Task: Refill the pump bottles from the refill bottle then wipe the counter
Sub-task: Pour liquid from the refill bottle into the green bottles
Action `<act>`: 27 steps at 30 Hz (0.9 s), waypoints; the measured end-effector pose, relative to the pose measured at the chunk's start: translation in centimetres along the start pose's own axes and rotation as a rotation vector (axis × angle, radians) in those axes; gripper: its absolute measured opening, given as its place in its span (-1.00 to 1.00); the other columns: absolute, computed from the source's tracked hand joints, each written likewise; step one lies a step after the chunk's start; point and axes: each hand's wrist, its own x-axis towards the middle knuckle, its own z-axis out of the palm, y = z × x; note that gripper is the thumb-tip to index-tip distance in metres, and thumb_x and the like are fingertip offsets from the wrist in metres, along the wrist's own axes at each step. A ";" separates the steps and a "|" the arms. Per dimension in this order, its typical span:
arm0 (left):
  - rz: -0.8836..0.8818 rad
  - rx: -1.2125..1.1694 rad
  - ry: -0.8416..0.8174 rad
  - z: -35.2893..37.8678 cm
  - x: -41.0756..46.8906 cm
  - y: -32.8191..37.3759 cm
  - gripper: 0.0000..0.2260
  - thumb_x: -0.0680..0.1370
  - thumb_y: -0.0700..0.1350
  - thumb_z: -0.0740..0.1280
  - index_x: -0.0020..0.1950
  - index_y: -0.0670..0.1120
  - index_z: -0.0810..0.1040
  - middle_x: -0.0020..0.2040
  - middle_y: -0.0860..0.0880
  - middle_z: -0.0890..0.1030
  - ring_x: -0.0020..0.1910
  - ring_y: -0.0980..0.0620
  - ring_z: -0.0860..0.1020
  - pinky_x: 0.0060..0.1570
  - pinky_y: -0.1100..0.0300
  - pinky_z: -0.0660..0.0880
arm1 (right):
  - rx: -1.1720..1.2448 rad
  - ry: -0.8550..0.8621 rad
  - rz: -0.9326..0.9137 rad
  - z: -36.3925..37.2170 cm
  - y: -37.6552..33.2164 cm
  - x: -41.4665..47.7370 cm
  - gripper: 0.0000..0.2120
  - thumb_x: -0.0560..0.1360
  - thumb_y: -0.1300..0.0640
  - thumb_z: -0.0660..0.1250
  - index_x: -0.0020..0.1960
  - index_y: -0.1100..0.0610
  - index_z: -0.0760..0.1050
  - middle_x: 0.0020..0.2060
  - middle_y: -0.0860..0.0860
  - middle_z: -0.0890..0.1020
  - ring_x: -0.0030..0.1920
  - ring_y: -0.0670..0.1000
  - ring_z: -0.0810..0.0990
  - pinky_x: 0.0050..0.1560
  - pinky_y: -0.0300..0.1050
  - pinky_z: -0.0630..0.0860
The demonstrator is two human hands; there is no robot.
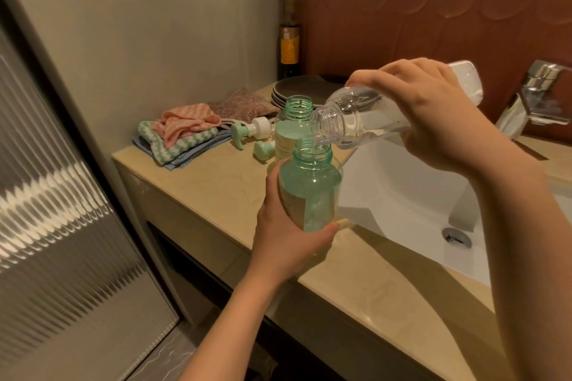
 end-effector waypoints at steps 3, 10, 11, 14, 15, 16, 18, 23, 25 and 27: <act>0.005 -0.007 -0.004 0.0 0.1 -0.1 -0.11 0.24 -0.06 0.60 0.18 0.55 0.05 0.16 0.45 0.33 0.18 0.34 0.34 0.02 0.52 0.27 | -0.001 -0.002 0.003 -0.1 -0.1 0.0 -0.17 0.30 0.50 0.37 0.39 -0.10 0.23 0.17 0.10 0.45 0.17 0.16 0.35 0.22 0.05 0.21; 0.004 -0.025 -0.007 0.0 0.0 -0.3 -0.10 0.24 -0.09 0.60 0.18 0.56 0.06 0.15 0.48 0.32 0.13 0.49 0.34 0.00 0.58 0.26 | -0.013 0.003 -0.003 -0.1 -0.1 0.0 -0.17 0.30 0.49 0.38 0.38 -0.12 0.22 0.15 0.09 0.45 0.14 0.14 0.35 0.21 0.01 0.20; 0.005 -0.021 -0.005 0.0 0.0 -0.3 -0.10 0.24 -0.08 0.60 0.18 0.55 0.05 0.17 0.46 0.32 0.14 0.43 0.35 0.02 0.56 0.27 | -0.018 0.005 -0.003 0.0 -0.1 0.0 -0.17 0.30 0.50 0.37 0.38 -0.12 0.22 0.15 0.09 0.45 0.14 0.14 0.35 0.20 0.01 0.20; 0.016 -0.014 0.002 0.1 0.0 -0.3 -0.09 0.24 -0.08 0.60 0.18 0.56 0.05 0.19 0.42 0.33 0.22 0.31 0.33 0.08 0.48 0.30 | -0.020 0.008 -0.003 -0.1 -0.1 0.0 -0.17 0.30 0.51 0.35 0.38 -0.11 0.23 0.15 0.09 0.45 0.14 0.14 0.35 0.20 0.00 0.19; 0.019 -0.014 0.001 0.1 0.0 -0.3 -0.09 0.23 -0.08 0.60 0.18 0.56 0.05 0.20 0.41 0.33 0.24 0.29 0.34 0.11 0.43 0.31 | -0.020 0.007 -0.002 -0.1 -0.1 0.0 -0.17 0.30 0.51 0.35 0.38 -0.11 0.23 0.15 0.09 0.45 0.15 0.14 0.35 0.21 0.01 0.19; 0.019 -0.013 -0.001 0.1 0.0 -0.3 -0.09 0.23 -0.09 0.60 0.18 0.56 0.05 0.21 0.40 0.33 0.26 0.27 0.34 0.13 0.38 0.33 | -0.020 0.006 -0.003 -0.1 -0.1 0.0 -0.18 0.30 0.51 0.35 0.38 -0.11 0.23 0.15 0.10 0.45 0.15 0.14 0.35 0.21 0.02 0.20; 0.020 -0.013 -0.003 0.1 0.0 -0.4 -0.09 0.23 -0.09 0.60 0.19 0.56 0.07 0.22 0.39 0.34 0.24 0.29 0.36 0.13 0.37 0.34 | -0.021 0.004 -0.003 -0.1 -0.1 0.0 -0.17 0.30 0.50 0.36 0.38 -0.11 0.23 0.16 0.10 0.45 0.15 0.15 0.35 0.22 0.03 0.21; 0.020 -0.014 0.000 0.0 0.1 -0.4 -0.10 0.23 -0.07 0.60 0.17 0.57 0.06 0.18 0.44 0.32 0.15 0.43 0.35 0.05 0.51 0.28 | -0.022 0.001 -0.001 -0.2 -0.1 0.0 -0.16 0.29 0.51 0.36 0.39 -0.11 0.22 0.16 0.10 0.45 0.15 0.14 0.35 0.21 0.01 0.20; 0.023 -0.014 -0.002 0.0 0.1 -0.4 -0.09 0.23 -0.06 0.60 0.16 0.59 0.05 0.17 0.45 0.32 0.14 0.47 0.34 0.04 0.51 0.29 | -0.022 -0.001 -0.001 -0.2 -0.2 0.0 -0.16 0.29 0.51 0.36 0.39 -0.10 0.23 0.16 0.10 0.45 0.15 0.15 0.35 0.21 0.02 0.20; 0.027 -0.010 -0.002 0.0 0.1 -0.3 -0.10 0.23 -0.06 0.60 0.16 0.58 0.05 0.16 0.45 0.33 0.11 0.47 0.35 0.04 0.50 0.29 | -0.022 -0.002 0.001 -0.2 -0.2 0.0 -0.17 0.30 0.51 0.36 0.39 -0.10 0.23 0.16 0.10 0.45 0.16 0.15 0.35 0.22 0.03 0.21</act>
